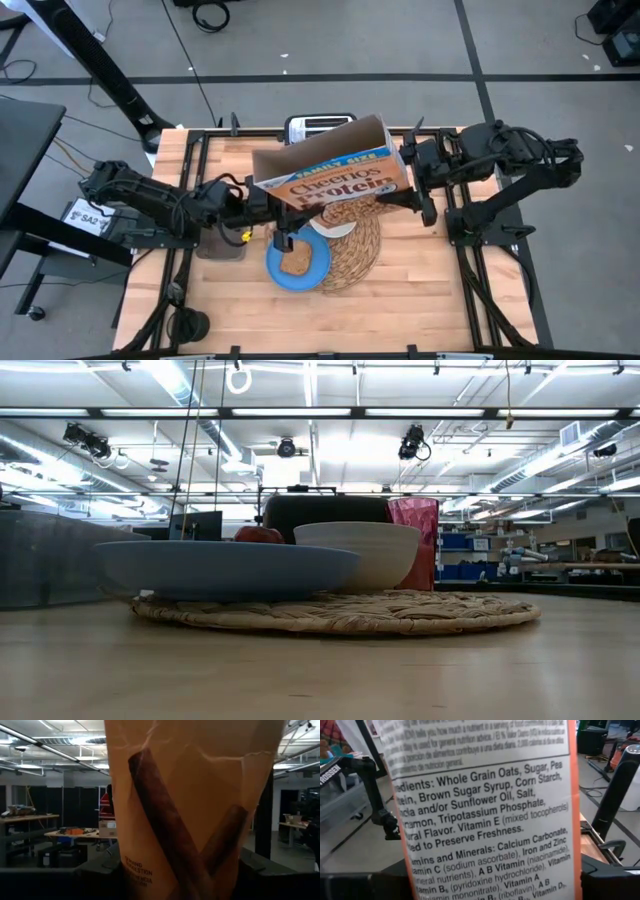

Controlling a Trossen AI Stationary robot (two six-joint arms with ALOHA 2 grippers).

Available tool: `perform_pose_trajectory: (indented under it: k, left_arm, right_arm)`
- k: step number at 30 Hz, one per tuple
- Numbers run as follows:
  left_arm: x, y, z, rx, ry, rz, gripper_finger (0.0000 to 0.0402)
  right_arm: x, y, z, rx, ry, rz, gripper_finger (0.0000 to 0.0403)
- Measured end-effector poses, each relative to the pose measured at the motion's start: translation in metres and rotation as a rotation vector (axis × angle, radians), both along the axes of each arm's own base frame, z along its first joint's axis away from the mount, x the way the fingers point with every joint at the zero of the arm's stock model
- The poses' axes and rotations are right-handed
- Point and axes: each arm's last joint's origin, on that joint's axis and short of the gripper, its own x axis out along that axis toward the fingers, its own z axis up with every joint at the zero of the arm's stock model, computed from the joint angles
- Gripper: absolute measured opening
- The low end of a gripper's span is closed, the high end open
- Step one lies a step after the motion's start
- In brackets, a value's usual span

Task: Arrange a breakfast setting
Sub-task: Pour the cereal from the orange cereal box into the white bowl

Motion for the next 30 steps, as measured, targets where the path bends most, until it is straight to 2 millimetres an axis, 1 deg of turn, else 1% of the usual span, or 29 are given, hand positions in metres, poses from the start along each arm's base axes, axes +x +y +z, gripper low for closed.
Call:
perform_pose_trajectory:
  k: [3,6,9,11,14,18,20,23,27,30]
  left_arm:
    - [0.000,0.001,0.000,-0.014,0.000,0.012,0.0244]
    - [-0.001,0.001,0.001,-0.056,-0.003,0.009,0.0272]
    - [-0.004,0.000,0.002,-0.065,0.008,0.029,0.0301]
    - [-0.009,-0.003,0.004,-0.035,0.038,0.038,0.0311]
    - [-0.017,-0.006,0.008,-0.001,0.058,0.053,0.0315]
    - [-0.039,-0.010,0.013,0.008,0.155,0.087,0.0316]
    - [-0.055,-0.011,0.013,-0.007,0.233,0.106,0.0316]
    - [-0.084,-0.009,0.016,-0.092,0.308,0.099,0.0314]
    - [-0.120,0.002,0.018,-0.217,0.364,0.123,0.0304]
    - [-0.138,0.011,0.016,-0.267,0.389,0.192,0.0297]
  right_arm:
    - [0.001,0.000,-0.001,-0.006,0.003,-0.016,0.0264]
    - [0.000,-0.001,-0.001,-0.005,0.004,-0.027,0.0249]
    - [-0.002,-0.002,-0.002,-0.008,0.019,-0.032,0.0247]
    - [-0.008,-0.003,-0.001,-0.009,0.021,-0.035,0.0247]
    - [-0.024,-0.007,0.007,-0.001,-0.011,-0.048,0.0247]
    - [-0.040,-0.012,0.006,-0.006,0.020,-0.084,0.0247]
    - [-0.052,-0.016,0.004,-0.008,0.062,-0.123,0.0247]
    - [-0.067,-0.020,-0.004,-0.008,0.157,-0.161,0.0247]
    - [-0.072,-0.021,-0.028,0.008,0.258,-0.172,0.0247]
    - [-0.075,-0.021,-0.051,0.018,0.305,-0.165,0.0247]
